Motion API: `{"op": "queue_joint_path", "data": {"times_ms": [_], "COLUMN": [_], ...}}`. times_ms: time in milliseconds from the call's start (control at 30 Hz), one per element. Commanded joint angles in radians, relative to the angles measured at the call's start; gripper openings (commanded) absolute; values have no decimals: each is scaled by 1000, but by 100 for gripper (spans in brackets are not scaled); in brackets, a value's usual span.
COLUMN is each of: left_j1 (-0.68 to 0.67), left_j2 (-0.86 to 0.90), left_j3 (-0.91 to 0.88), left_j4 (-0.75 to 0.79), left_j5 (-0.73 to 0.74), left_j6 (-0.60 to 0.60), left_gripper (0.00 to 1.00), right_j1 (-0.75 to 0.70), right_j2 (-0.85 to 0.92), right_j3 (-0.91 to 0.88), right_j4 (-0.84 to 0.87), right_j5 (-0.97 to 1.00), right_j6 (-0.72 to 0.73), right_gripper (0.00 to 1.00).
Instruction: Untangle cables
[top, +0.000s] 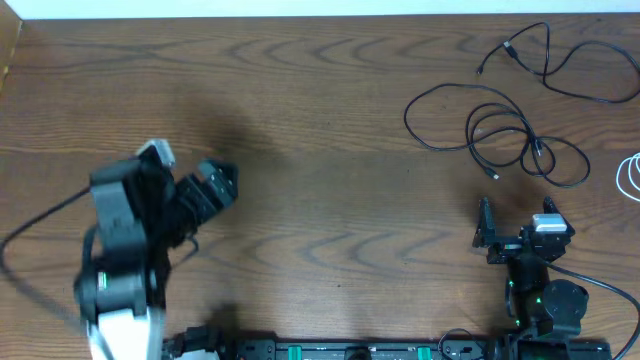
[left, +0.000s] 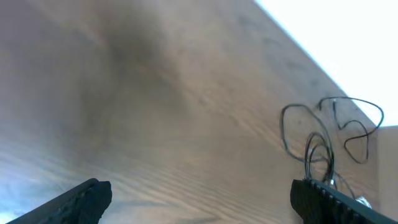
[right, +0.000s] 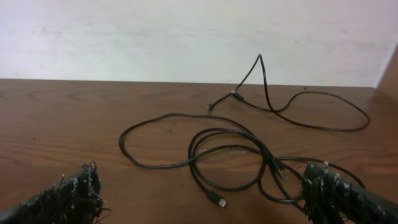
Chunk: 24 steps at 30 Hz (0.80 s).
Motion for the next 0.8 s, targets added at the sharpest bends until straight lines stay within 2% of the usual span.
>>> {"op": "queue_joint_path", "data": {"times_ms": [0, 167, 400, 767], "left_j1": [-50, -85, -216, -235], "left_j2": [-182, -418, -635, -800], "left_j3": [-43, -89, -199, -533], "left_j4": [-1, -6, 30, 373], "left_j5": [-120, -119, -145, -153], "left_j6": [97, 238, 266, 267], "left_gripper": [96, 96, 96, 96], "right_j1": [0, 0, 0, 0], "right_j2": [-6, -6, -6, -6], "right_j3": [-1, -1, -1, -1], "right_j4": [-6, -6, -6, -6], "right_j5": [8, 8, 8, 8], "right_j6": [13, 13, 13, 13], "right_gripper": [99, 99, 99, 99]}}
